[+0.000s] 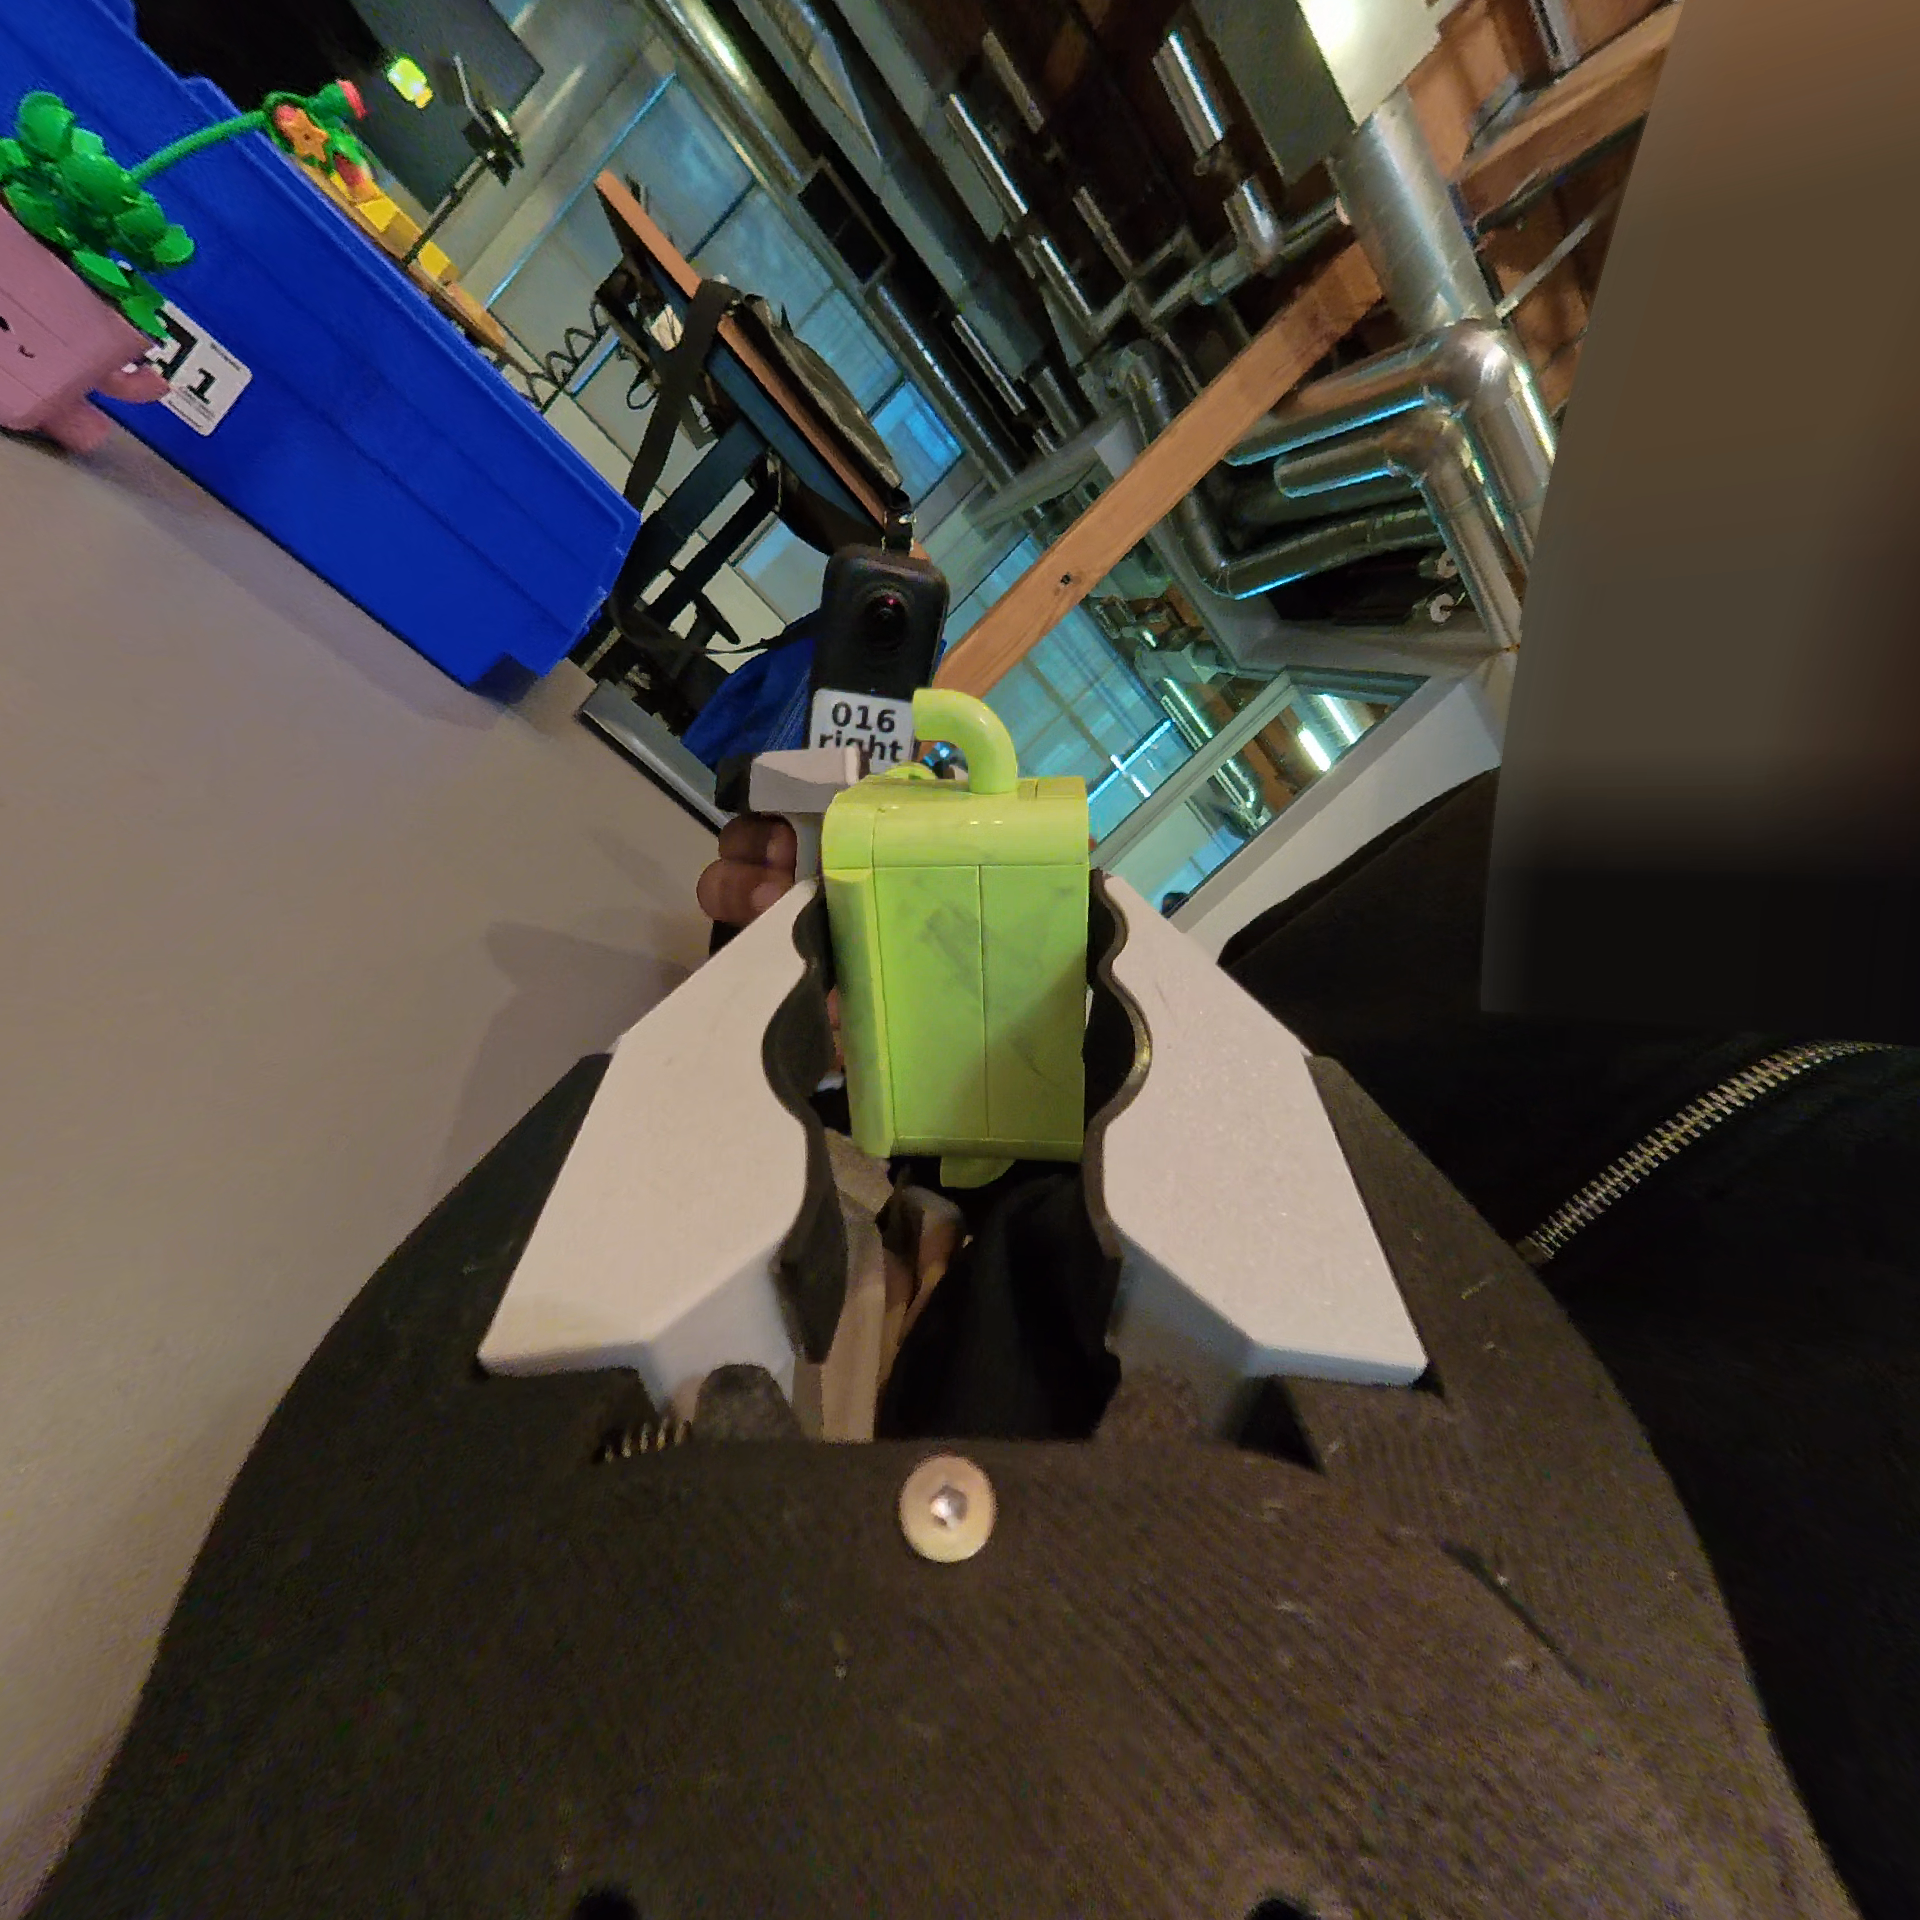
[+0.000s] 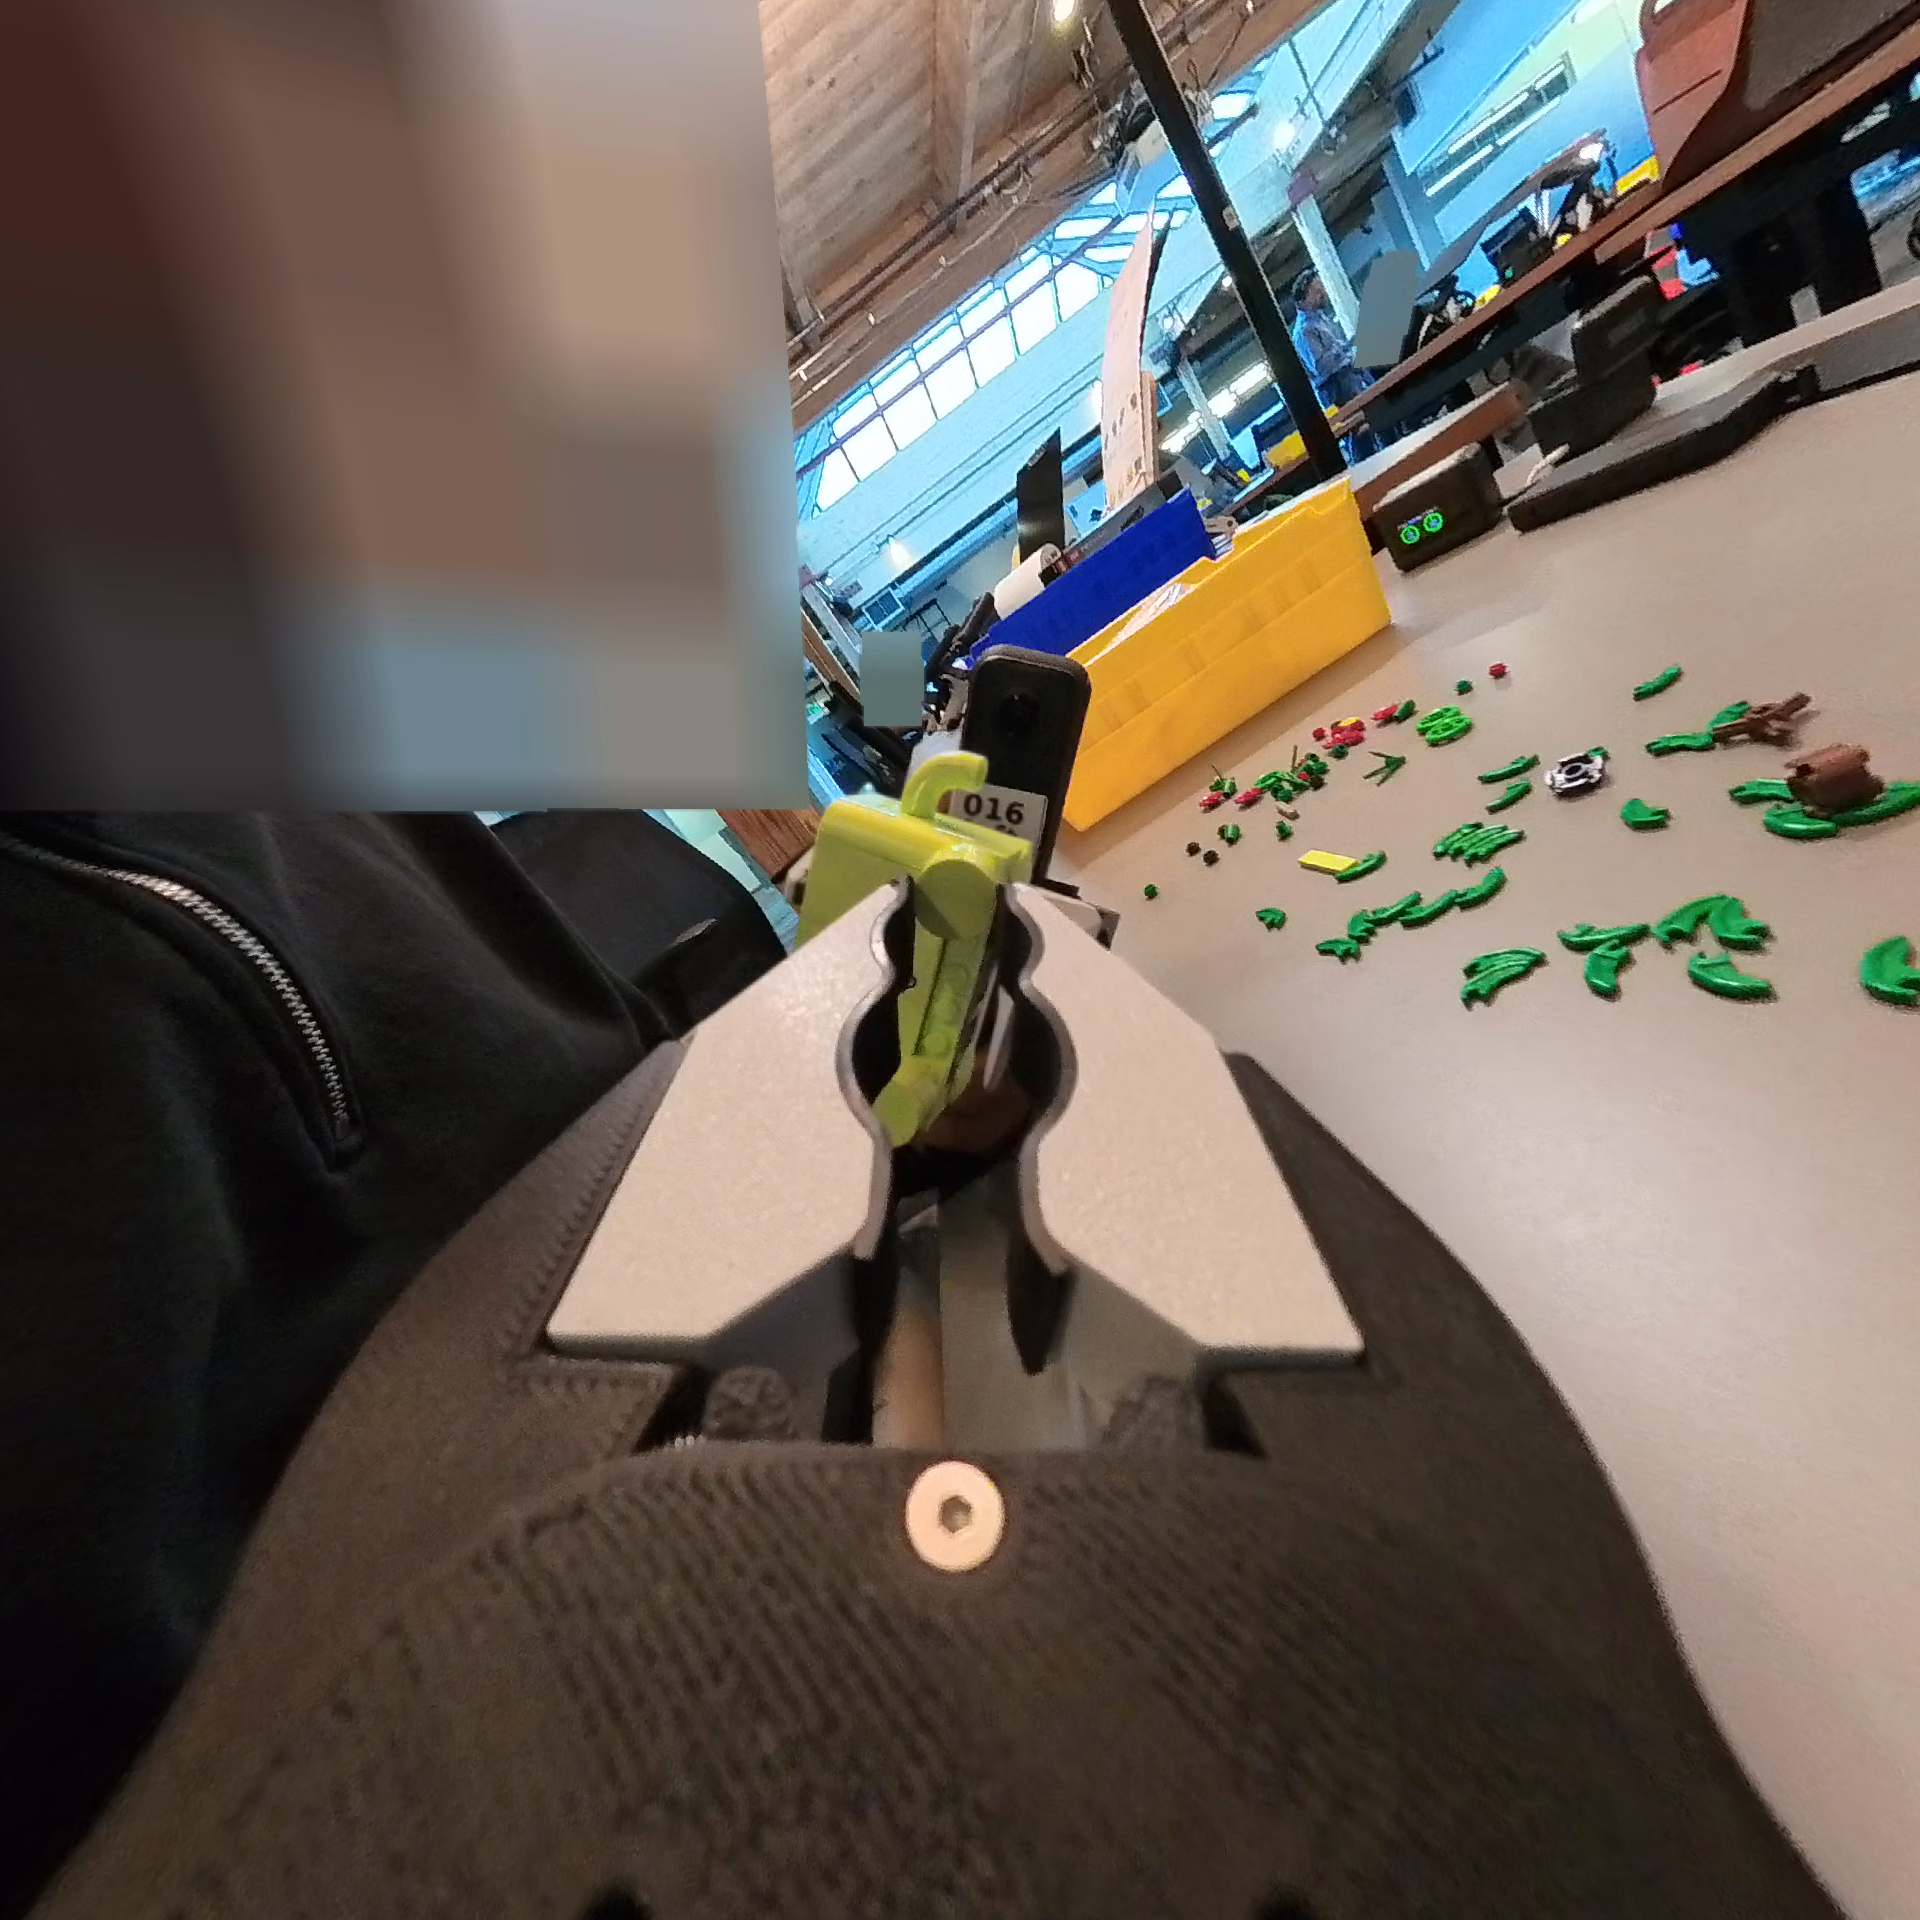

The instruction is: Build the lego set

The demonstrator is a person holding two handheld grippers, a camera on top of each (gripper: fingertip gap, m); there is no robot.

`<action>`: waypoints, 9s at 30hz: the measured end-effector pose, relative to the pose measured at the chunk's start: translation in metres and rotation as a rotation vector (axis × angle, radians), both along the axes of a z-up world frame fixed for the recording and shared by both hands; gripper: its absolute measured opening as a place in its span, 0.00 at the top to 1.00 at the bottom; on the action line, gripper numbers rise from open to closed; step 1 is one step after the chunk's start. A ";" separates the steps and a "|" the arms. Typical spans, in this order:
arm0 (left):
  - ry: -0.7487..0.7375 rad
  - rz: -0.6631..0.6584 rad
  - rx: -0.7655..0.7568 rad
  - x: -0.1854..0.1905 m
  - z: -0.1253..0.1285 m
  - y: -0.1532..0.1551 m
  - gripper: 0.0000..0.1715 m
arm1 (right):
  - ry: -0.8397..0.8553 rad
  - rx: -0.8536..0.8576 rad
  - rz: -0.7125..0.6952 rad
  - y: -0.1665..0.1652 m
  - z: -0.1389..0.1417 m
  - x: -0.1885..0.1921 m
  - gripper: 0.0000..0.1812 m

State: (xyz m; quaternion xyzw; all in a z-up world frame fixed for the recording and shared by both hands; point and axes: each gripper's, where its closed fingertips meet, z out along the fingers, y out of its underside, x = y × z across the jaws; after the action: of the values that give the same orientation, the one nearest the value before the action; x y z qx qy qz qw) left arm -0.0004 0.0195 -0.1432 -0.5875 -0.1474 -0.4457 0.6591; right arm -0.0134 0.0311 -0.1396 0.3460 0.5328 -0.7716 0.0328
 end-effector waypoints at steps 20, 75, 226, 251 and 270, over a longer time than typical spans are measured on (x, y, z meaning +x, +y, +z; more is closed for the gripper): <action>0.122 -0.060 -0.183 0.019 -0.025 0.013 0.75 | -0.115 0.240 0.128 0.010 -0.026 0.016 0.93; 0.225 -0.184 -0.304 0.039 -0.045 0.015 0.74 | -0.392 0.312 0.410 0.013 -0.044 0.035 0.93; -0.074 0.176 0.111 -0.049 0.011 -0.018 0.74 | 0.032 1.016 0.132 -0.063 -0.112 0.032 0.79; -0.024 0.091 -0.115 -0.015 -0.010 0.003 0.74 | 0.158 1.168 -0.142 -0.013 -0.082 0.013 0.93; -0.021 0.105 -0.156 -0.018 -0.020 0.006 0.74 | 0.180 0.985 -0.138 -0.013 -0.058 0.016 0.94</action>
State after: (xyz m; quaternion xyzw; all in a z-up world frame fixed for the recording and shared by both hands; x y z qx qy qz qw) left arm -0.0181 0.0258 -0.1630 -0.6237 -0.2194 -0.4039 0.6322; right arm 0.0023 0.0184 -0.1979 0.2868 0.8102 -0.4556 -0.2318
